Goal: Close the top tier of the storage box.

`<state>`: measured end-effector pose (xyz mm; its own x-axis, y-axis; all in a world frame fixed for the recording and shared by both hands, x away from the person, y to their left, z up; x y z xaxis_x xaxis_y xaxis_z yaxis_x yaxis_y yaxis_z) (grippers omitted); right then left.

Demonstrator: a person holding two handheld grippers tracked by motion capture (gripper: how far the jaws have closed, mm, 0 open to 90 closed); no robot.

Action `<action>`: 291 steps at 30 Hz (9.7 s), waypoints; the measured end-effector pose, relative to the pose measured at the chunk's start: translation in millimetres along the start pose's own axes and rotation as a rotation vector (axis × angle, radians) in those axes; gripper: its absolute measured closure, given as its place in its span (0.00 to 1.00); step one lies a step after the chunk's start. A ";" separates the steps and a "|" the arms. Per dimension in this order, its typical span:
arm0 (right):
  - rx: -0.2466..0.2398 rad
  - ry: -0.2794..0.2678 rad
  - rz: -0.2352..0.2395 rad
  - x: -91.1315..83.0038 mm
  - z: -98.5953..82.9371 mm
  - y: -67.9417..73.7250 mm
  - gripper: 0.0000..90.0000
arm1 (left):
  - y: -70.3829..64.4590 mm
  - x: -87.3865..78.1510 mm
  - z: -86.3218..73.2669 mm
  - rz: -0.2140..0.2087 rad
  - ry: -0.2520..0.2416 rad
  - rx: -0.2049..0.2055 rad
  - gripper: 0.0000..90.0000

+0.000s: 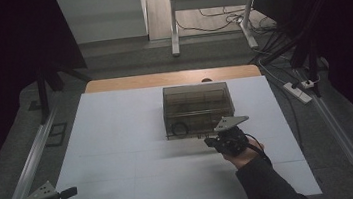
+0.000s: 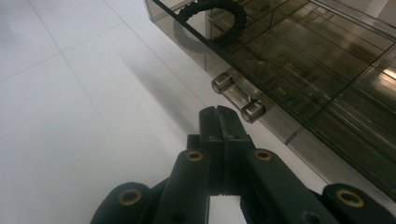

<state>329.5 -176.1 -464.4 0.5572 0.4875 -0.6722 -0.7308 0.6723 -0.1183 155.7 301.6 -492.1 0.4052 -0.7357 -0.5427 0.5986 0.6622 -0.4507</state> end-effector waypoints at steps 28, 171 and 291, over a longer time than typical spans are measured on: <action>-0.029 0.034 -0.002 26.8 11.6 -4.9 1.00 | -0.1 0.1 0.0 0.001 0.001 0.000 0.03; 0.072 0.025 0.005 43.0 38.5 -18.9 0.51 | 0.5 0.1 0.0 0.016 0.000 -0.012 0.04; 0.071 0.007 -0.054 -24.0 -3.9 13.5 0.00 | 0.8 -1.4 -0.6 -0.008 -0.012 -0.005 0.01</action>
<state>304.7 -180.9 -452.7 0.5922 0.4454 -0.6715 -0.6695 0.7357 -0.1025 155.2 303.2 -492.2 0.4089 -0.7427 -0.5303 0.5985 0.6569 -0.4585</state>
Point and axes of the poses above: each handheld gripper's, and its own axes: x roughly forward along the jaws, z roughly out of its top, y roughly to its left, the point moved 1 cm from there along x, roughly forward along the jaws, and after that the axes turned 10 degrees about -z, right-handed, at the moved point
